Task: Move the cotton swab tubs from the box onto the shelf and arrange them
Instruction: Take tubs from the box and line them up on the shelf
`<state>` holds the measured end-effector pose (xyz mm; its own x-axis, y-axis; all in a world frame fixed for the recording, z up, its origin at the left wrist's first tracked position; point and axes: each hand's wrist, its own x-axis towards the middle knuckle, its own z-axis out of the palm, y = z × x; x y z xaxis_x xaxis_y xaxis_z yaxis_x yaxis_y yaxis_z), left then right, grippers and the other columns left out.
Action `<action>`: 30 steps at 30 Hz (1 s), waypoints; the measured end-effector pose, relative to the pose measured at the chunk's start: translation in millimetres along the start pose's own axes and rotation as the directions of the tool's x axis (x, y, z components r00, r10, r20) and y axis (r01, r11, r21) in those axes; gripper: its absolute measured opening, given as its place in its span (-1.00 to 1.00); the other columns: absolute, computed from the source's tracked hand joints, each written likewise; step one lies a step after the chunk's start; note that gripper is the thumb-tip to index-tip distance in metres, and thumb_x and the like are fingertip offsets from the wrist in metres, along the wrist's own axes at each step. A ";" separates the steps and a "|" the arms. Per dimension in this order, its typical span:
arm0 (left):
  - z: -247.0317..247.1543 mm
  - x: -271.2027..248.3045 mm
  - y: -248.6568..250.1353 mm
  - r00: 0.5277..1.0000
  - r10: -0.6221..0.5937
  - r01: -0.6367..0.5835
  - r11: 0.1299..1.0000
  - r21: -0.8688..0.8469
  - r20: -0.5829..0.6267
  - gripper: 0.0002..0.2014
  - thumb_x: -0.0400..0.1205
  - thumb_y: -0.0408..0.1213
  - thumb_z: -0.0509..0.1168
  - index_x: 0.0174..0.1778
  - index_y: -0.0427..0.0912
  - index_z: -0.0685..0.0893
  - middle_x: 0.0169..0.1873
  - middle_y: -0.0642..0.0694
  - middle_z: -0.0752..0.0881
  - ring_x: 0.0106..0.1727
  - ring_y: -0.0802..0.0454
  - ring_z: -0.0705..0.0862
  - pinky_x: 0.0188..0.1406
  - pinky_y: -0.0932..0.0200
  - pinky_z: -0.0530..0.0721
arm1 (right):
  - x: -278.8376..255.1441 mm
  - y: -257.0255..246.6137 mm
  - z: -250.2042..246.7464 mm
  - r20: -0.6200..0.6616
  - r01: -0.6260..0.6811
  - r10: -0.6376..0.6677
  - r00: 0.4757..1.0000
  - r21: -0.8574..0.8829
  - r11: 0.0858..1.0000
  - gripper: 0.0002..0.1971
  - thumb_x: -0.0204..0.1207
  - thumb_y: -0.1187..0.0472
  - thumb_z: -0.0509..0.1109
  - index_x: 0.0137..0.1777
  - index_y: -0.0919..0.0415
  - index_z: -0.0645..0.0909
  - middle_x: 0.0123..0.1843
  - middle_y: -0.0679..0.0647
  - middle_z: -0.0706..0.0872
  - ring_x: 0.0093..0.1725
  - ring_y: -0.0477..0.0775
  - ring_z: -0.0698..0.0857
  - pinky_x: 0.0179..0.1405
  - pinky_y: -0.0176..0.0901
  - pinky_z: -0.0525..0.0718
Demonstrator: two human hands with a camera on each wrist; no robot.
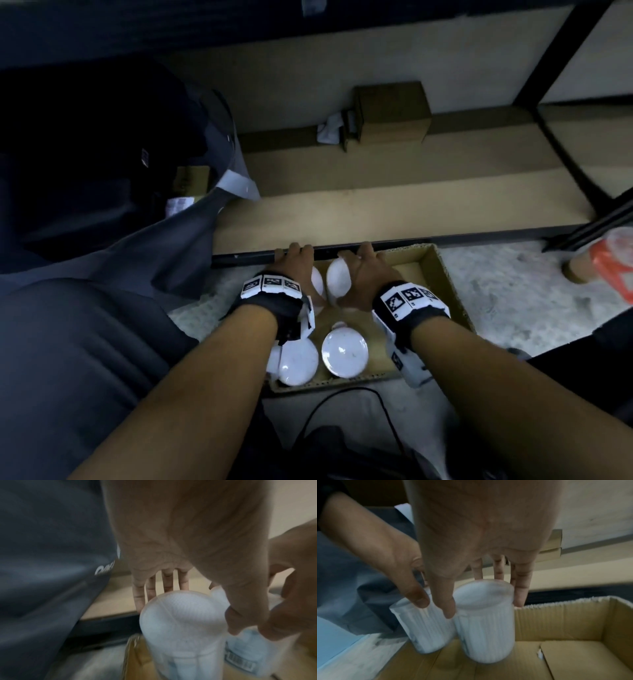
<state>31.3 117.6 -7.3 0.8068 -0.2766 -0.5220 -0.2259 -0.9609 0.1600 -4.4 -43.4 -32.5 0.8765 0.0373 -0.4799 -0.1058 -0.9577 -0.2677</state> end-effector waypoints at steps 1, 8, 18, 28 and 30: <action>-6.4 -1.8 2.3 1.000 0.006 -0.006 1.000 0.007 -0.014 -0.26 0.18 0.07 0.59 0.19 -0.09 0.42 0.16 -0.09 0.44 0.25 -0.20 0.47 -0.02 -0.01 0.60 | -4.2 0.5 -9.9 -0.007 0.005 -0.005 1.000 -0.016 1.000 -0.03 0.18 -0.21 0.56 0.58 -0.08 0.21 0.46 0.15 0.22 0.41 0.39 0.38 0.27 0.20 0.57; -62.2 -29.2 20.2 0.992 0.105 -0.103 0.994 0.032 -0.067 -0.29 0.25 0.12 0.54 0.27 -0.04 0.50 0.10 -0.07 0.48 0.17 -0.14 0.47 0.09 -0.06 0.62 | -45.4 -0.9 -81.6 -0.089 0.052 -0.058 0.994 -0.069 0.996 0.04 0.10 -0.33 0.53 0.61 -0.16 0.23 0.37 0.11 0.35 0.34 0.29 0.46 0.21 0.18 0.62; -132.8 -95.5 30.4 0.921 0.269 -0.248 0.963 0.107 -0.281 -0.24 0.29 0.30 0.43 0.38 0.01 0.57 0.21 -0.08 0.59 0.23 -0.14 0.57 0.24 -0.02 0.59 | -119.1 -8.3 -163.3 -0.296 0.177 -0.182 0.937 -0.044 0.983 -0.21 0.21 -0.38 0.46 0.49 -0.26 0.40 0.34 0.05 0.53 0.27 0.16 0.56 0.15 0.04 0.65; -204.5 -153.2 42.8 0.750 0.324 -0.324 0.940 0.108 -0.577 -0.24 0.23 0.39 0.27 0.34 0.14 0.59 0.19 0.13 0.67 0.16 -0.01 0.57 0.26 0.05 0.59 | -186.1 -21.8 -239.3 -0.559 0.260 -0.260 0.787 -0.082 0.962 -0.30 0.17 -0.45 0.39 0.34 -0.26 0.56 0.27 -0.10 0.64 0.20 -0.04 0.63 0.09 -0.16 0.64; -221.8 -163.9 48.7 0.695 0.343 -0.339 0.931 0.132 -0.633 -0.25 0.23 0.41 0.25 0.32 0.14 0.62 0.16 0.15 0.69 0.15 0.01 0.59 0.25 0.07 0.59 | -199.3 -25.3 -257.1 -0.595 0.265 -0.271 0.757 -0.099 0.959 -0.32 0.18 -0.45 0.40 0.33 -0.25 0.58 0.27 -0.11 0.66 0.22 -0.06 0.63 0.13 -0.16 0.62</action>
<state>9.2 118.6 271.9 0.8283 -0.5144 0.2222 -0.5562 -0.8027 0.2151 -55.7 -100.0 284.7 0.9713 0.1177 0.2067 0.1776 -0.9369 -0.3012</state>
